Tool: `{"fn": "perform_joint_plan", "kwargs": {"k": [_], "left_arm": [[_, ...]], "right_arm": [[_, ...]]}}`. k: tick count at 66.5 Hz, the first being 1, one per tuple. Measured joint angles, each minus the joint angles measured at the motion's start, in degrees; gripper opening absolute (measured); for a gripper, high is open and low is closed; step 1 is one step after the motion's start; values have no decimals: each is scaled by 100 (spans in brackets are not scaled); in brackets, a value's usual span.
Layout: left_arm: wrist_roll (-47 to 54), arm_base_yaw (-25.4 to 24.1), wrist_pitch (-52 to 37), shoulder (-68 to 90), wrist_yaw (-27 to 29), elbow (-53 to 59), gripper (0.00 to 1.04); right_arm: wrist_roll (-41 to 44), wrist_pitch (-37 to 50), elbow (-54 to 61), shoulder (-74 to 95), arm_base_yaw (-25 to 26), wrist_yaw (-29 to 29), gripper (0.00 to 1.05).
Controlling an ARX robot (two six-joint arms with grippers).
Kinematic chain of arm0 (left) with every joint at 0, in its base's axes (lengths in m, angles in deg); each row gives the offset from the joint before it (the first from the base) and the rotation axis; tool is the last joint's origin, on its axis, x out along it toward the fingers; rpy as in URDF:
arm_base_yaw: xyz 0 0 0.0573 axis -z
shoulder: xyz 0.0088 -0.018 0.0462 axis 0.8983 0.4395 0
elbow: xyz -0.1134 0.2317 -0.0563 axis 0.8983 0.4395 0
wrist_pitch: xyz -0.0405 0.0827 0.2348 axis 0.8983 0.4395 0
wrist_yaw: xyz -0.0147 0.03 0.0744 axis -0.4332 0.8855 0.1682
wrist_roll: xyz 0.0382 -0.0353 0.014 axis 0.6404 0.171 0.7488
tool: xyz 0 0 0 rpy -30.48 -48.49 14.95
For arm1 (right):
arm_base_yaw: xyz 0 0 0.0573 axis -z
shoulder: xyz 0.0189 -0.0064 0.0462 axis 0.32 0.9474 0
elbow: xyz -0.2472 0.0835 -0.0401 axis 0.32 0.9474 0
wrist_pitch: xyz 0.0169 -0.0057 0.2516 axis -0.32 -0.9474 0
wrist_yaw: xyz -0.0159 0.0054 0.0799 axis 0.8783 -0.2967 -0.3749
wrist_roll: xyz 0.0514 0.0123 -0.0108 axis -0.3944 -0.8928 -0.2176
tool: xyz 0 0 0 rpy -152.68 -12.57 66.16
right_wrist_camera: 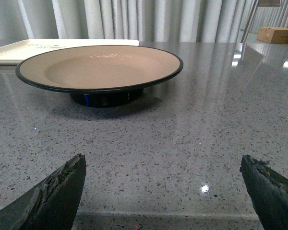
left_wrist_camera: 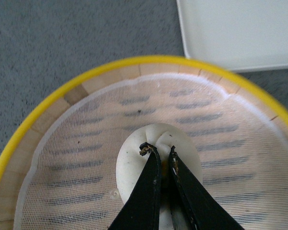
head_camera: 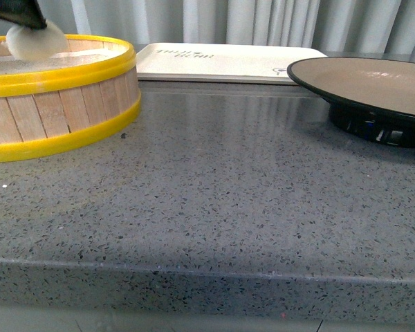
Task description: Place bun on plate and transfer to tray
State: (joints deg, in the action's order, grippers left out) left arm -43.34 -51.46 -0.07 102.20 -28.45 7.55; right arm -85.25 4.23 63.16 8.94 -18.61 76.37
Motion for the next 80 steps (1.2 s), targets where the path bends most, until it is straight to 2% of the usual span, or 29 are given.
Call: {"fn": "perform_joint_plan", "kwargs": {"k": [7, 20, 32, 36, 47, 80], "left_arm": [[4, 363, 52, -31, 17, -535, 4], [138, 1853, 186, 400, -122, -2105, 4], [260, 2933, 308, 1460, -223, -3005, 4], [289, 3130, 330, 1794, -275, -3174, 4], [365, 3418, 393, 2520, -302, -3477, 4], [468, 3447, 772, 3327, -225, -4140, 4]], "right_arm": [[0, 0, 0, 0, 0, 0, 96], [0, 0, -2, 0, 0, 0, 96], [0, 0, -2, 0, 0, 0, 96], [0, 0, 0, 0, 0, 0, 96], [0, 0, -2, 0, 0, 0, 96], [0, 0, -2, 0, 0, 0, 96]]}}
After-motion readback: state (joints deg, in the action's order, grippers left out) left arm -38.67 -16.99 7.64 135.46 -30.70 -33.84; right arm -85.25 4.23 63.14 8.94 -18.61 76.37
